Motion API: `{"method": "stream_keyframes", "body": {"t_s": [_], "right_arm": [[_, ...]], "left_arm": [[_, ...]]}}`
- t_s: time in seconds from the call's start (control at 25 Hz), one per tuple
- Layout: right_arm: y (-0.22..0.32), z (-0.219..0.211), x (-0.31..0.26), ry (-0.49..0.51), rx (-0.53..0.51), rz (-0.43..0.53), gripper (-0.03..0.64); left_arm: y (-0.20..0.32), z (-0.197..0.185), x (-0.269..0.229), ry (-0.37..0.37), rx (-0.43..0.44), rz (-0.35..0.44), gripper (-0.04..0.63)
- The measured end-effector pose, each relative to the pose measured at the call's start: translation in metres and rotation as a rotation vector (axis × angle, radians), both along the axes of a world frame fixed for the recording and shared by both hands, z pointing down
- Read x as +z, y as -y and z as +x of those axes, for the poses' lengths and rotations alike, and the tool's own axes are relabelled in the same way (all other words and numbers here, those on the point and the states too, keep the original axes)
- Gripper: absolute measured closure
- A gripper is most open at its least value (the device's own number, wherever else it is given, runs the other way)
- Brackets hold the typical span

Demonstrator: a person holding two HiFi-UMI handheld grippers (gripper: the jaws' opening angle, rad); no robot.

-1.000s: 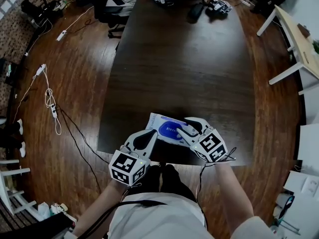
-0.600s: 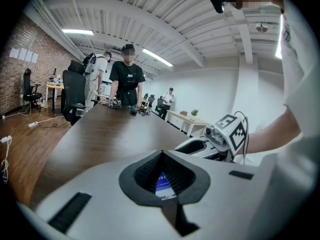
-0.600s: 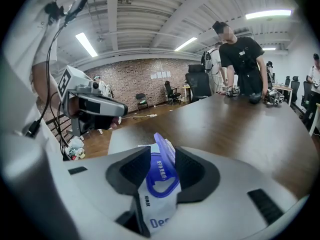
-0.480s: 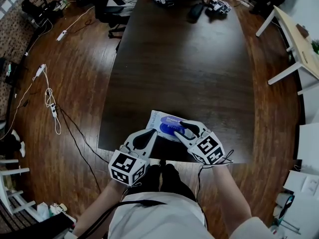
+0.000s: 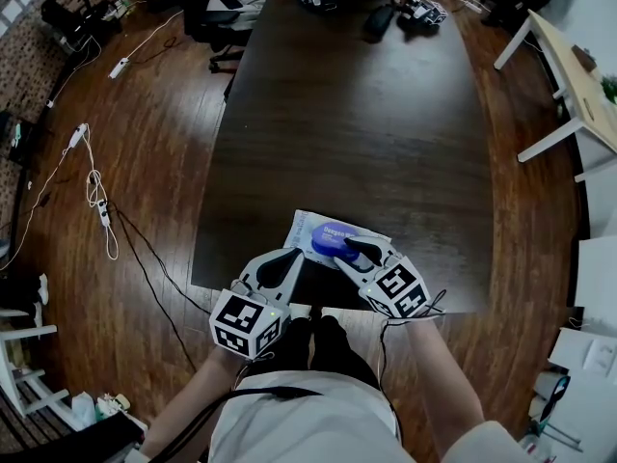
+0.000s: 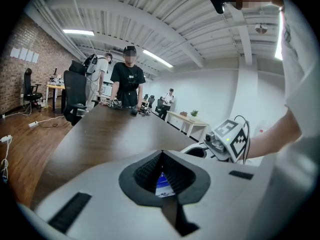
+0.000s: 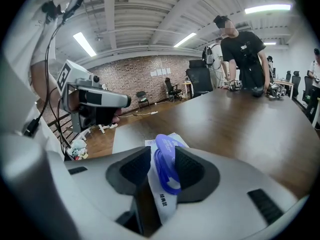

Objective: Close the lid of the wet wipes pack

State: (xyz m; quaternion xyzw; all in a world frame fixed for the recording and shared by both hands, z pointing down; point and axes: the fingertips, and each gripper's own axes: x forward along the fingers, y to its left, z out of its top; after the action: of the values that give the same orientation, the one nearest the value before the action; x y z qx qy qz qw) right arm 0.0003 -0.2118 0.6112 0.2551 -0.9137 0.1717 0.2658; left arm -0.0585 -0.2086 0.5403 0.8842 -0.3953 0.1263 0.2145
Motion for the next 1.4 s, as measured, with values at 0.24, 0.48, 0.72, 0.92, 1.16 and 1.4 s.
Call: {"method": "stream_keyframes", "body": {"t_s": [0.24,0.48,0.72,0.92,1.16,1.4], "right_arm": [[-0.006,-0.006,0.012,-0.020,-0.008,-0.027,0.480],[-0.011,-0.010,0.019,-0.033,-0.015,-0.053,0.480],[-0.015,-0.011,0.029,-0.058,-0.033,-0.088,0.480],[-0.014,-0.013,0.033,-0.074,-0.039,-0.101,0.480],[-0.016,-0.011,0.039,-0.094,-0.049,-0.127,0.480],[-0.014,-0.012,0.045,-0.120,-0.057,-0.152,0.480]], "left_arm": [[-0.001,-0.002,0.000,-0.001,0.004,0.001,0.594],[-0.003,-0.005,-0.001,-0.001,0.003,0.000,0.594],[-0.001,-0.004,-0.003,-0.002,0.003,0.003,0.594],[0.001,-0.007,-0.002,0.000,0.001,0.001,0.594],[0.000,-0.005,-0.001,0.000,-0.001,0.002,0.594],[0.003,-0.007,0.000,0.000,-0.003,0.003,0.594]]}}
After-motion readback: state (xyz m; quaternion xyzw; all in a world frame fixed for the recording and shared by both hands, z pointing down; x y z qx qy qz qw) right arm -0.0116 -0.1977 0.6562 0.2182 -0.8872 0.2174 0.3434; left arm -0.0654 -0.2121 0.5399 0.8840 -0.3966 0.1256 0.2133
